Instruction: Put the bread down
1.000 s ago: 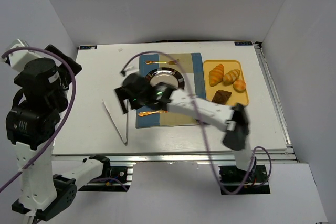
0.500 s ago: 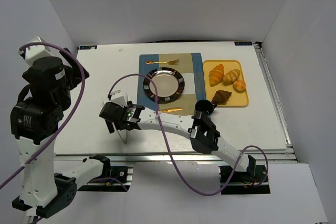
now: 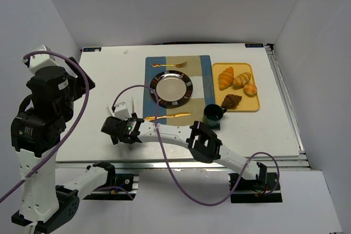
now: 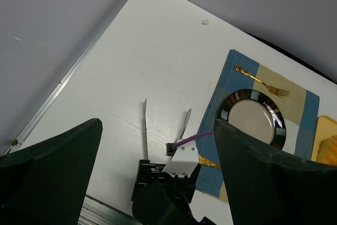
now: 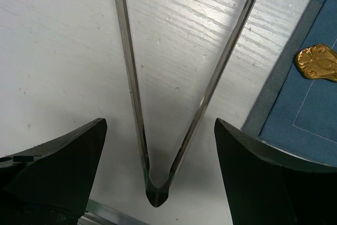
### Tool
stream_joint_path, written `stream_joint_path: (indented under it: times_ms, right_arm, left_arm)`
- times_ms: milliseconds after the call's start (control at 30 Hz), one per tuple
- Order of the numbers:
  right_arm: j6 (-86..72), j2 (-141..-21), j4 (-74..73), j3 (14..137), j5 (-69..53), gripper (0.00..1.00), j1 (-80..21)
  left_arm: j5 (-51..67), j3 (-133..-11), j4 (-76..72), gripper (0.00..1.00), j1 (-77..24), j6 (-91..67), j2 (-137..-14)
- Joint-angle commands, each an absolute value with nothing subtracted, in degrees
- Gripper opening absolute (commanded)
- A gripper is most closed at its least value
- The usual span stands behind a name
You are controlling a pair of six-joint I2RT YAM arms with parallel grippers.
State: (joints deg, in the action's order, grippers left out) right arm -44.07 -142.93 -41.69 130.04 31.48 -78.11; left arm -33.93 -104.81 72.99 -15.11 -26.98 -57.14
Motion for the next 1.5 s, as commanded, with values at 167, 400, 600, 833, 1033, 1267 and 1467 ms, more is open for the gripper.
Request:
stream_joint_path:
  times_ms: [167, 400, 600, 833, 1033, 1267, 1467]
  right_arm:
    - [-46.23, -147.04, -38.06, 133.15, 34.45, 0.89, -77.87]
    - [-45.61, -150.55, -34.63, 133.59, 35.59, 0.89, -77.35]
    - [-46.23, -151.96, -33.4, 132.1, 36.65, 0.89, -76.55]
    - [-43.6, -151.27, -31.56, 131.58, 36.74, 0.55, -75.15]
    - [-38.24, -139.69, -30.76, 129.29, 37.0, 0.46, -74.36]
    - [-33.84, -121.14, -40.59, 124.72, 35.87, 0.46, -73.31]
    - [-36.38, -103.14, -54.47, 120.33, 36.91, 0.48, -69.53]
  left_arm:
    - [-33.22, -104.77, 74.09, 0.98, -14.94, -26.54, -56.43]
    - [-33.31, -101.52, 73.57, 0.98, -14.94, -26.19, -54.49]
    - [-33.31, -99.85, 73.48, 0.98, -14.94, -25.4, -53.17]
    - [-33.84, -97.91, 71.72, 0.98, -14.94, -24.7, -52.47]
    - [-35.15, -106.06, 71.54, 0.98, -14.94, -22.51, -57.99]
    - [-37.35, -125.48, 69.26, 0.98, -15.03, -21.53, -68.98]
    - [-36.65, -124.55, 63.29, 0.98, -15.03, -22.58, -70.75]
